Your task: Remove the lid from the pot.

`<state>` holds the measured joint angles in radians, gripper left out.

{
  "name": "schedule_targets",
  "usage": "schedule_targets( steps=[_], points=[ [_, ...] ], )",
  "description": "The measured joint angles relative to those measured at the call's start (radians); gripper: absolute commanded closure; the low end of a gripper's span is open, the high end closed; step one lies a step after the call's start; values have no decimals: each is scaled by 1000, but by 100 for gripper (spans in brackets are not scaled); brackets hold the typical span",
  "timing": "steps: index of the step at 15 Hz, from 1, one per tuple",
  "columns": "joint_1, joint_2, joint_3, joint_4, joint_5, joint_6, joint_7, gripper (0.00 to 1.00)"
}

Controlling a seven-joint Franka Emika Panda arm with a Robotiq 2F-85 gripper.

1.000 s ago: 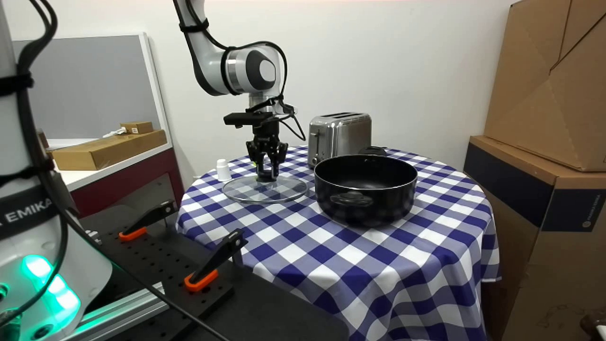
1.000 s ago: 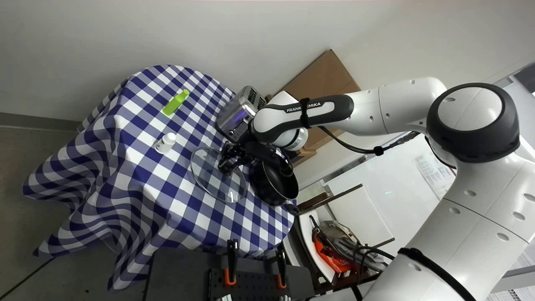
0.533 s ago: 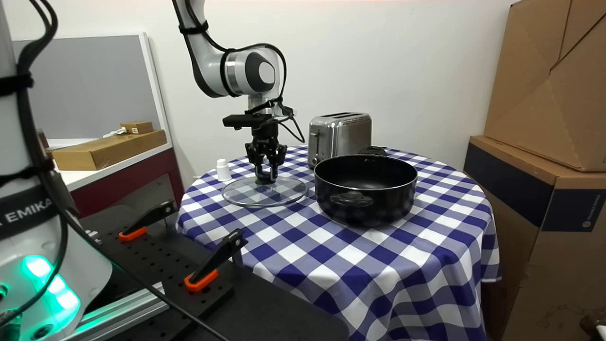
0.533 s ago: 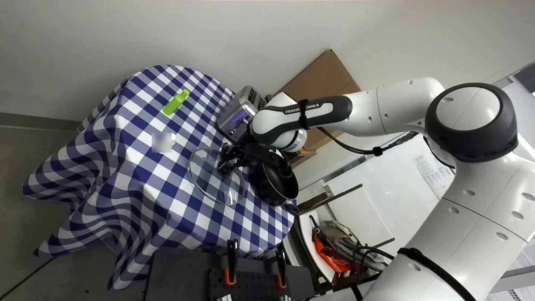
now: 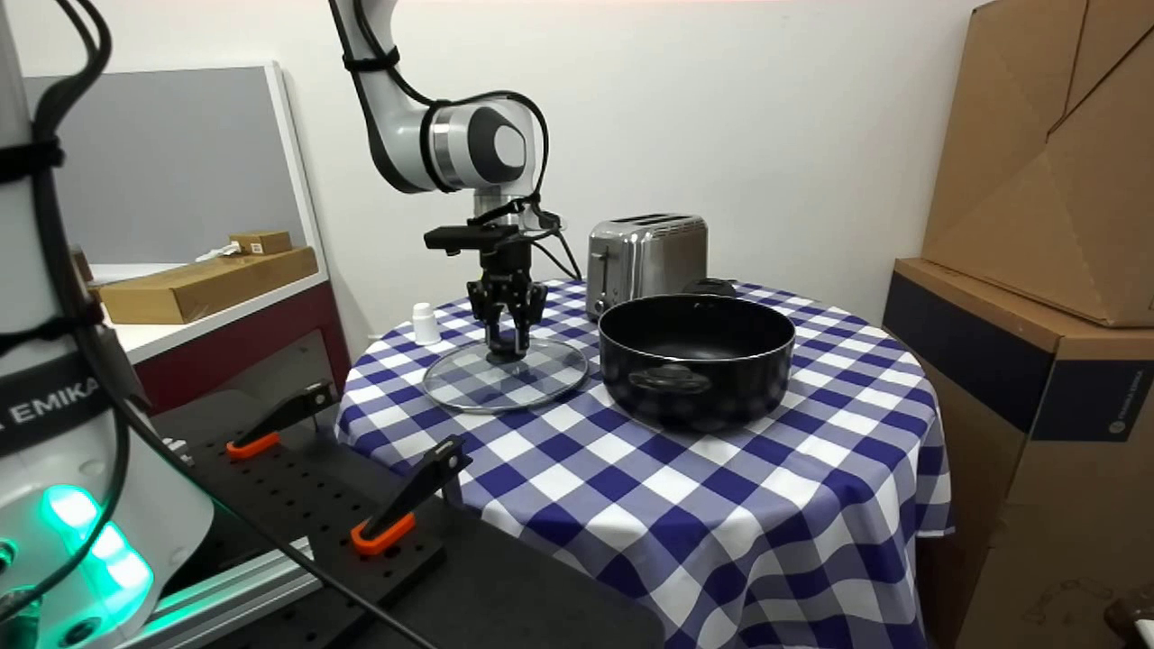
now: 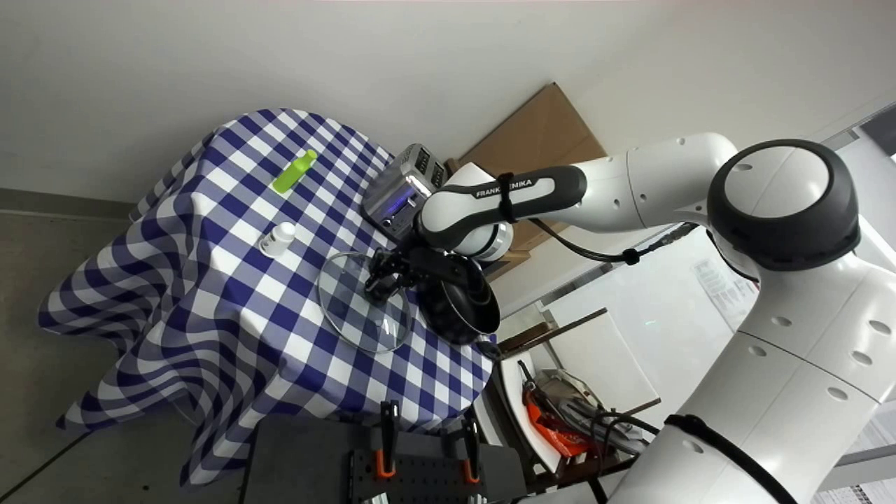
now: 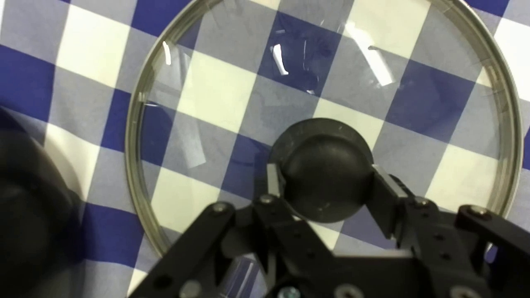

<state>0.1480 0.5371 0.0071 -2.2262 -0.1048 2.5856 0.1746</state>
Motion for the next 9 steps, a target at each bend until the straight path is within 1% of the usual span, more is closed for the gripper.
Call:
schedule_targets(
  steps=[3, 6, 9],
  points=[
    [-7, -3, 3, -3, 6, -2, -6, 0],
    [-40, -39, 42, -23, 71, -2, -49, 0],
    [-91, -121, 100, -61, 192, -38, -99, 0]
  ],
)
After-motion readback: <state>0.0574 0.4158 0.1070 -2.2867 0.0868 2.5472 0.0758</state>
